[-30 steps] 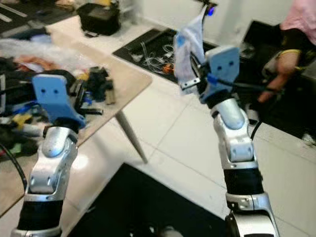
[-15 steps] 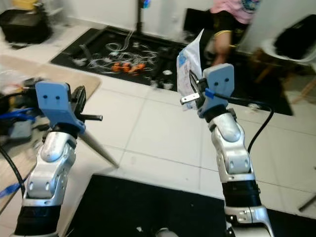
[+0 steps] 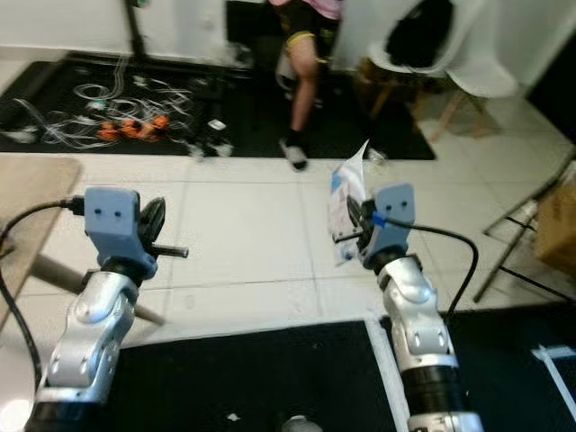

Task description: Picking trash to rubbish bin

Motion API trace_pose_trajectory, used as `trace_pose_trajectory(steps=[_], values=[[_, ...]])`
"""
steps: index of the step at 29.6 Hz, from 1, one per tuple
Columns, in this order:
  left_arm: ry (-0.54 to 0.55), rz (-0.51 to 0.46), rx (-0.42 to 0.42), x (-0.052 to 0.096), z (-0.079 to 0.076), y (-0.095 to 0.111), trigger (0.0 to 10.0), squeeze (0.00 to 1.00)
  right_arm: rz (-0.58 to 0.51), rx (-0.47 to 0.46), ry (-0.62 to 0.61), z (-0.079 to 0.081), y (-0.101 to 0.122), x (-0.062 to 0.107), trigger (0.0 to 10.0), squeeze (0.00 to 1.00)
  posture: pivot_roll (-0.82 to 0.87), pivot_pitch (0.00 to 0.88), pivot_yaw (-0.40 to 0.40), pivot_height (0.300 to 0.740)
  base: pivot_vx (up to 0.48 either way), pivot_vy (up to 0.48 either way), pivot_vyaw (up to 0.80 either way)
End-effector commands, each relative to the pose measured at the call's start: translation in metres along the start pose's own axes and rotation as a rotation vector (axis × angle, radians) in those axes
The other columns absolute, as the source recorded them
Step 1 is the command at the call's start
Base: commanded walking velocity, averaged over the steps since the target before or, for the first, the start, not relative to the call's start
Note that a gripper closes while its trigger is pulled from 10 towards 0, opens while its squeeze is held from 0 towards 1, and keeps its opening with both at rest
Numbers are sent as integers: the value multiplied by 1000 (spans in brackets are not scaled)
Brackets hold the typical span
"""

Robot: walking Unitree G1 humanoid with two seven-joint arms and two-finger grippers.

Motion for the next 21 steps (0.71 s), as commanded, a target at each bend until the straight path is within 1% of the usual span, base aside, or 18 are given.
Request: trace_pose_trajectory(steps=[1, 2, 4, 5, 7, 9, 13, 14, 18, 19, 21], values=[[-21, 28, -5, 5, -5, -12, 10000, 0, 56, -24, -41, -9, -18, 9, 10000, 0, 14, 125, -58, 740, 0, 0, -800], [-21, 28, -5, 5, -5, -12, 10000, 0, 56, -24, -41, -9, -18, 9, 10000, 0, 14, 125, -58, 740, 0, 0, -800], [-5, 44, -20, 7, -3, -18, 10000, 0, 93, -13, -41, -10, -30, 14, 10000, 0, 17, 123, -60, 740, 0, 0, -800], [-5, 44, -20, 7, -3, -18, 10000, 0, 93, -13, -41, -10, -30, 14, 10000, 0, 17, 123, -60, 740, 0, 0, -800], [5, 59, -13, 9, -2, -23, 10000, 0, 112, -17, -44, -10, -37, 17, 10000, 0, 18, 125, -58, 740, 0, 0, -800], [4, 71, -3, 10, -3, -26, 10000, 0, 121, -17, -45, -9, -40, 18, 10000, 0, 15, 125, -56, 740, 0, 0, -800], [3, 79, -8, 12, -3, -29, 10000, 0, 134, -30, -56, -10, -45, 20, 10000, 0, 17, 132, -55, 740, 0, 0, -800], [3, 75, -5, 11, -3, -29, 10000, 0, 133, -32, -55, -10, -45, 20, 2235, 0, 18, 131, -55, 740, 0, 0, -800], [1, 73, -4, 11, -4, -28, 10000, 0, 132, -33, -55, -10, -45, 20, 2235, 0, 18, 131, -55, 740, 0, 0, -800], [1, 71, -7, 10, -4, -28, 10000, 0, 130, -34, -56, -10, -46, 20, 0, 0, 18, 131, -55, 740, 0, 0, -800], [-3, 66, -9, 10, -6, -28, 10000, 0, 125, -31, -55, -11, -45, 19, 0, 0, 18, 131, -55, 740, 0, 0, -800]])
Point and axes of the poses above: a point about 5 cm out from each wrist's last joint towards the gripper, its own x axis pointing back from the gripper into the wrist, its own y axis along the axis of the wrist's last joint, z = x × y, the point moved 1 cm from there along -x, pointing out of the wrist towards the gripper, and after that the axes turned 9 degrees about -x, right-handed, at the moved point
